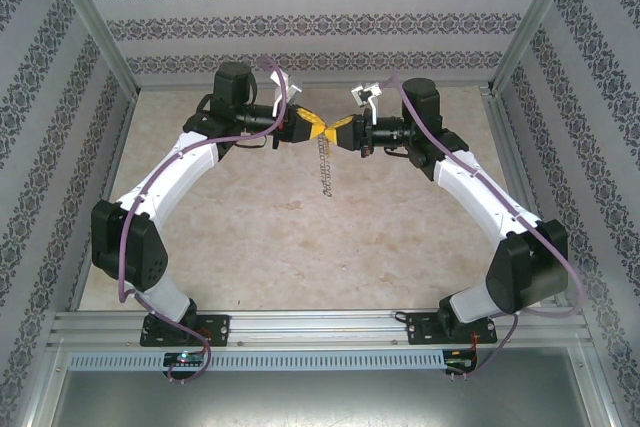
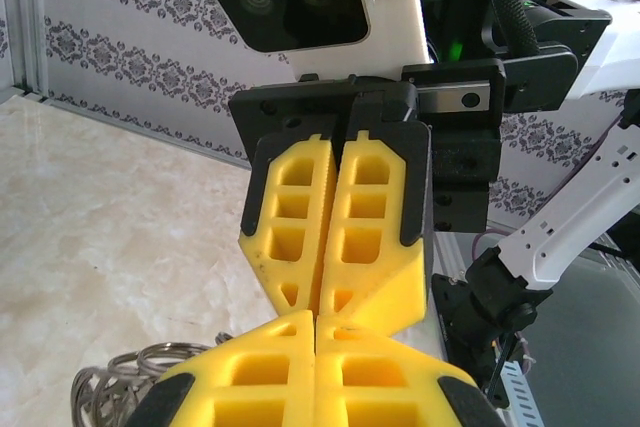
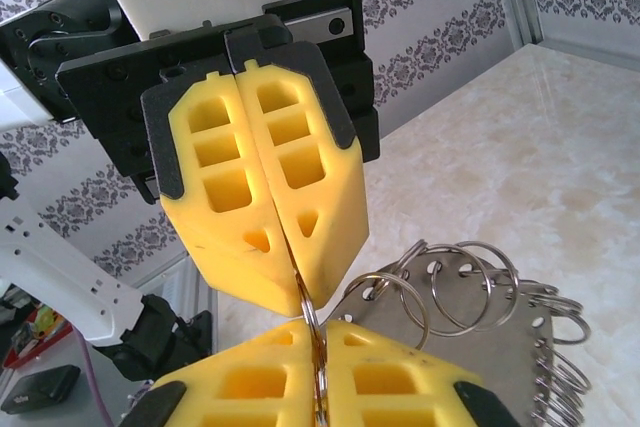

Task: Put the keys on the keyring

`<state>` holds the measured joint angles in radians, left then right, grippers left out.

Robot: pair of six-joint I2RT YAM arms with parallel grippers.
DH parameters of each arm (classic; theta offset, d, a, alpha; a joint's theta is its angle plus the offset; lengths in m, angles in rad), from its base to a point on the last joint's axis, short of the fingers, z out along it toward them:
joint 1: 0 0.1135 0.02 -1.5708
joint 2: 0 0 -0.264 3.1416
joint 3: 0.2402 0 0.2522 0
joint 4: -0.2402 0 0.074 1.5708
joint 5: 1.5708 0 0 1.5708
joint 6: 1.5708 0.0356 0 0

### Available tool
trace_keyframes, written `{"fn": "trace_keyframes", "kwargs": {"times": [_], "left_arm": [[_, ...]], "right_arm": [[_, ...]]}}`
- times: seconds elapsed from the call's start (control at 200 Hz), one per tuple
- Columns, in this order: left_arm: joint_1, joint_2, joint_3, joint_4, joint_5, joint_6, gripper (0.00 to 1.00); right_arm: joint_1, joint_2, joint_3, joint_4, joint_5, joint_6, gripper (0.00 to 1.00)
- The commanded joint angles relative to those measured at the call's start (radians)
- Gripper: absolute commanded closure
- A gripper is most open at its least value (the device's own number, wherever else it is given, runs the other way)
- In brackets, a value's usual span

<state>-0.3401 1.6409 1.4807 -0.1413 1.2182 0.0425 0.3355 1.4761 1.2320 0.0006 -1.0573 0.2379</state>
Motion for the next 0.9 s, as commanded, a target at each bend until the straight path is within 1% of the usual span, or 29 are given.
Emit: {"fn": "trace_keyframes", "kwargs": {"times": [0.0,0.025,0.045,0.09,0.125,0.235,0.325,0.41,0.64,0.714,0.829,0.894], "left_arm": [[-0.010,-0.043,0.006,0.053,0.046,-0.012,1.00],[-0.010,-0.044,0.004,0.052,0.046,-0.012,1.00],[-0.011,-0.043,0.002,0.052,0.046,-0.011,1.00],[-0.012,-0.043,0.002,0.051,0.047,-0.010,1.00],[-0.012,-0.040,0.001,0.050,0.049,-0.009,1.00],[-0.016,-0.038,0.004,0.044,0.050,-0.005,1.00],[-0.016,-0.039,0.008,0.030,0.055,0.004,1.00],[-0.017,-0.034,0.021,0.000,0.065,0.023,1.00],[-0.024,-0.025,0.037,-0.051,0.076,0.056,1.00],[-0.028,-0.020,0.047,-0.075,0.082,0.072,1.00],[-0.030,-0.018,0.053,-0.089,0.082,0.082,1.00],[-0.030,-0.018,0.054,-0.089,0.080,0.082,1.00]], "right_arm": [[-0.011,-0.008,-0.003,0.017,-0.001,0.005,0.93],[-0.012,-0.010,-0.001,0.017,0.000,0.005,0.91],[-0.012,-0.010,0.002,0.015,0.002,0.004,0.89],[-0.014,-0.012,0.007,0.013,0.005,0.007,0.78],[-0.016,-0.011,0.010,0.012,0.008,0.008,0.77],[-0.020,-0.009,0.024,0.008,0.003,0.007,0.77],[-0.020,-0.005,0.030,0.007,0.000,0.006,0.81],[-0.021,-0.005,0.029,0.007,0.005,0.007,0.78],[-0.021,0.001,0.040,0.015,0.000,0.012,0.77],[-0.021,0.004,0.044,0.017,0.000,0.015,0.75],[-0.019,0.007,0.047,0.017,-0.004,0.015,0.75],[-0.020,0.006,0.047,0.015,-0.004,0.015,0.77]]}}
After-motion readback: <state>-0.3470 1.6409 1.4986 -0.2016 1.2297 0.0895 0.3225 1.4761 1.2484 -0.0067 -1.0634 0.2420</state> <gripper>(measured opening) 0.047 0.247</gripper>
